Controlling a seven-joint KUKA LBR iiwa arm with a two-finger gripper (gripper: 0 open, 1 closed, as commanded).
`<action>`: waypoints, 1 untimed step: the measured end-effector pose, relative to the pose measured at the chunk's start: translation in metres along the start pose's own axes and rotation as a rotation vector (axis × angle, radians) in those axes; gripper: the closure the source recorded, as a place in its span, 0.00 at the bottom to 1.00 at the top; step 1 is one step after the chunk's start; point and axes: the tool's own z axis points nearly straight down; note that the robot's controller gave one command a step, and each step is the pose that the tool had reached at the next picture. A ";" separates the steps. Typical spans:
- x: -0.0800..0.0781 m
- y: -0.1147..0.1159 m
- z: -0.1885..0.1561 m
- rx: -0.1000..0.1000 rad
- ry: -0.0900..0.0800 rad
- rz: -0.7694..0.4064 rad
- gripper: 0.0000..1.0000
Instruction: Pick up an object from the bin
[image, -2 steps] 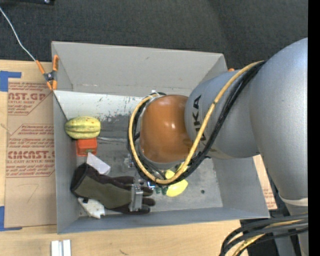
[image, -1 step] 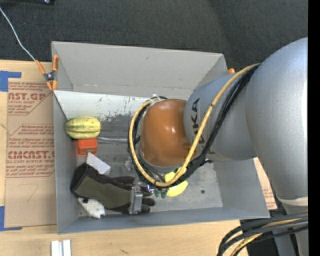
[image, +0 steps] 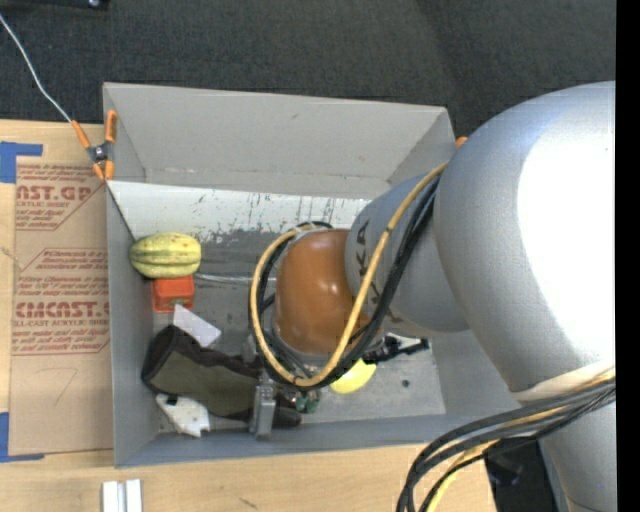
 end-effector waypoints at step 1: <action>0.001 0.013 0.001 0.001 0.010 0.049 1.00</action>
Offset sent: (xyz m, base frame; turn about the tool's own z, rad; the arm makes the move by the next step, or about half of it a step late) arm 0.0000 0.0000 0.0000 0.0000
